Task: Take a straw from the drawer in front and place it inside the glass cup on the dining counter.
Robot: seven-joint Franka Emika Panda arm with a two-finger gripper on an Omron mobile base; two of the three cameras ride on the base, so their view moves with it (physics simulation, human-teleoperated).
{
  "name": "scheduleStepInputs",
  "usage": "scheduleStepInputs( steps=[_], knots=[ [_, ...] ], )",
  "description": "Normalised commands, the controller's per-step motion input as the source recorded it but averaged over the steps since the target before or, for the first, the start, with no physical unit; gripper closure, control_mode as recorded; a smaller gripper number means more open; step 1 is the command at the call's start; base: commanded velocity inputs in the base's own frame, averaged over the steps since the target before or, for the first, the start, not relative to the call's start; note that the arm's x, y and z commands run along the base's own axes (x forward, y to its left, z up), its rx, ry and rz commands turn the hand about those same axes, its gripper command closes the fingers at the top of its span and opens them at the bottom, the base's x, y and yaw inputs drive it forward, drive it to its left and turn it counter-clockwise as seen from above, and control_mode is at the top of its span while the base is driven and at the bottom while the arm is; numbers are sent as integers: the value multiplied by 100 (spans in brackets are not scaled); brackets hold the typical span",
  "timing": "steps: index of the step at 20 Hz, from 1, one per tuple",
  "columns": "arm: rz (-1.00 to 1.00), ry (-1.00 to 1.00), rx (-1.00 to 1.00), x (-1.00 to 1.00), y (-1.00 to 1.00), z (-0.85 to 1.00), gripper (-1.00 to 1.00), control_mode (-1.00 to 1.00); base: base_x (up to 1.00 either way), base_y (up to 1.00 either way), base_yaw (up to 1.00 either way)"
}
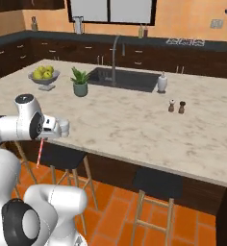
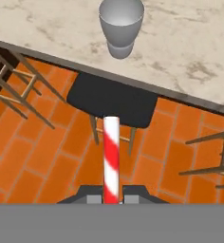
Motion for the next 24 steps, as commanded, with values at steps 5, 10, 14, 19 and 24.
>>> scheduleStepInputs(
  steps=[5,10,14,19,24],
  knots=[
    [0,0,0,0,0,0,100,100,40,49,-43],
    [0,0,0,0,0,0,100,100,61,56,-35],
    [0,0,0,0,0,0,100,100,63,53,-30],
    [0,0,0,0,0,0,100,100,63,46,-26],
    [-1,-3,0,5,3,13,100,-100,31,21,-12]
  ],
)
